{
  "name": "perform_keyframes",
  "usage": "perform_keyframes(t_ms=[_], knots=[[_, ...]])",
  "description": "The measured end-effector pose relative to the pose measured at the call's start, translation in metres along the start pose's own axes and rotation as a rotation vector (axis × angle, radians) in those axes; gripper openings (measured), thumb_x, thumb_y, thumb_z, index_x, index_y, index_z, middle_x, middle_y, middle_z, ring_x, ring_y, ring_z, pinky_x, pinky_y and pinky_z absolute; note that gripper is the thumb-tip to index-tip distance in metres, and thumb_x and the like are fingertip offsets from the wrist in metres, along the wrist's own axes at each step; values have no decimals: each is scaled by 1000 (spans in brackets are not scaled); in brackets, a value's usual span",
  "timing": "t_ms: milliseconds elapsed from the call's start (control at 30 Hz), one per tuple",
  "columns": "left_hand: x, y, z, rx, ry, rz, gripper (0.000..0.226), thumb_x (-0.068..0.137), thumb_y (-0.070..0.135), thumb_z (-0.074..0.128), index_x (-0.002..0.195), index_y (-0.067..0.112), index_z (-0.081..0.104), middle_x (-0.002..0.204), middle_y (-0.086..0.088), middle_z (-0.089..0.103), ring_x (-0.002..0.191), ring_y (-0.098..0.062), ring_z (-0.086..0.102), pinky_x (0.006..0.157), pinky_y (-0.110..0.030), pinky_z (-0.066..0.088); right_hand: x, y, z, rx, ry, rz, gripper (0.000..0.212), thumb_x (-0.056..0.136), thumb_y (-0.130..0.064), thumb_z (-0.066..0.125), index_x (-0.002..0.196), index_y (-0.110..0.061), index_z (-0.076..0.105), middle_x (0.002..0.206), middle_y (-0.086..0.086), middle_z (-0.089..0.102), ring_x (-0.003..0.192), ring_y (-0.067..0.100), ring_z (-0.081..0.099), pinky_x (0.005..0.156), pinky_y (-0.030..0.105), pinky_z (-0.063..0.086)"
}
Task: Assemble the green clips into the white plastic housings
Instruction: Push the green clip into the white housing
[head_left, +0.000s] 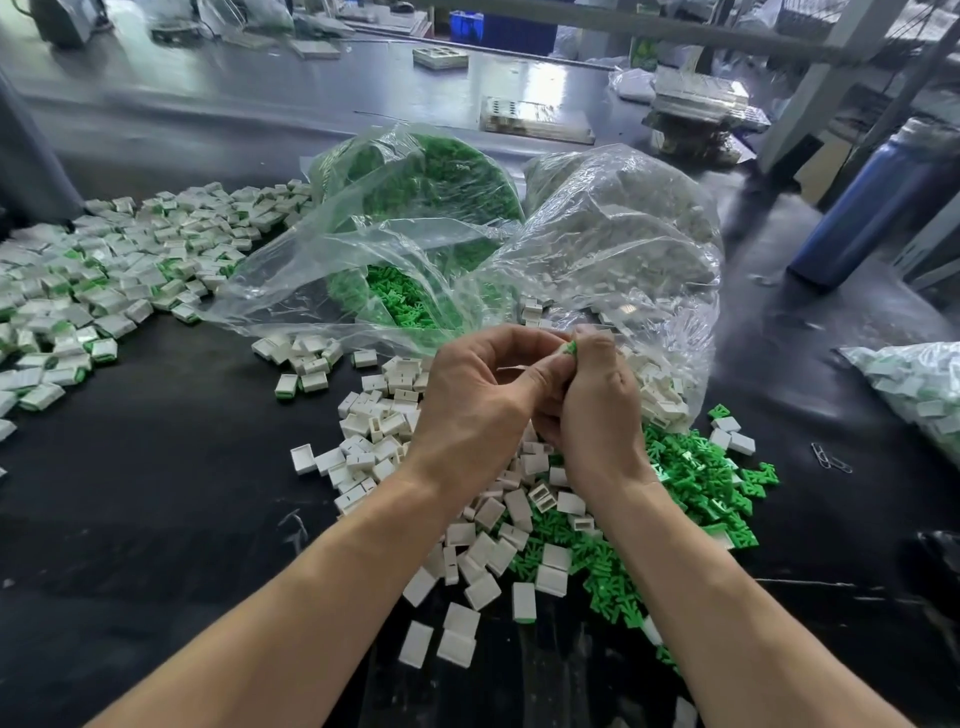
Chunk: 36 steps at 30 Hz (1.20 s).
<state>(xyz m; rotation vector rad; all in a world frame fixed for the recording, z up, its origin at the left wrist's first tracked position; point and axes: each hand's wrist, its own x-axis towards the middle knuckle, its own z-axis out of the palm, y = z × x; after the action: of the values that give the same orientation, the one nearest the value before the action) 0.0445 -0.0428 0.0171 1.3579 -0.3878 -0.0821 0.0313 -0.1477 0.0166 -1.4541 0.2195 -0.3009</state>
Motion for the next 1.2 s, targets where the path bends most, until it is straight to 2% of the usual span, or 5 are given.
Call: perform_keyframes(t_ms=[233,600,733,967,1200], knots=[[-3,0,1,41,30,34,9,94,6,74,101,1,76,98,-4,80,88,-16,77,70,-22,61,-2,3,4,-29,72,-55,48,94,-40,35,84,-27,80,91,18,78,92,36,75,83,62,61],[-3,2,2,59,53,35,11,93,7,75,103,3,77,97,-3,80,88,-14,78,71,-20,59,2,7,3,1,41,-77,46,95,-39,37,84,-28,80,90,18,77,90,37,76,81,62,61],[-3,4,-1,80,51,-1,9,93,10,75,101,5,75,99,0,80,90,-11,77,74,-21,60,3,3,-4,-1,-50,13,53,100,-58,39,78,-33,79,65,6,62,60,25,58,58,38,51],[6,11,-42,443,170,13,9,94,14,72,101,20,71,96,7,71,86,-1,68,73,-15,56,10,-6,-49,-541,-87,-126,55,109,-47,47,68,-18,71,53,-16,60,49,-5,53,59,26,38],[17,18,-111,898,353,-287,13,89,24,81,84,31,71,78,13,71,71,-3,67,56,-20,44,23,-9,-77,-874,-134,25,41,103,-53,56,72,-35,76,49,-5,54,40,11,42,47,26,38]])
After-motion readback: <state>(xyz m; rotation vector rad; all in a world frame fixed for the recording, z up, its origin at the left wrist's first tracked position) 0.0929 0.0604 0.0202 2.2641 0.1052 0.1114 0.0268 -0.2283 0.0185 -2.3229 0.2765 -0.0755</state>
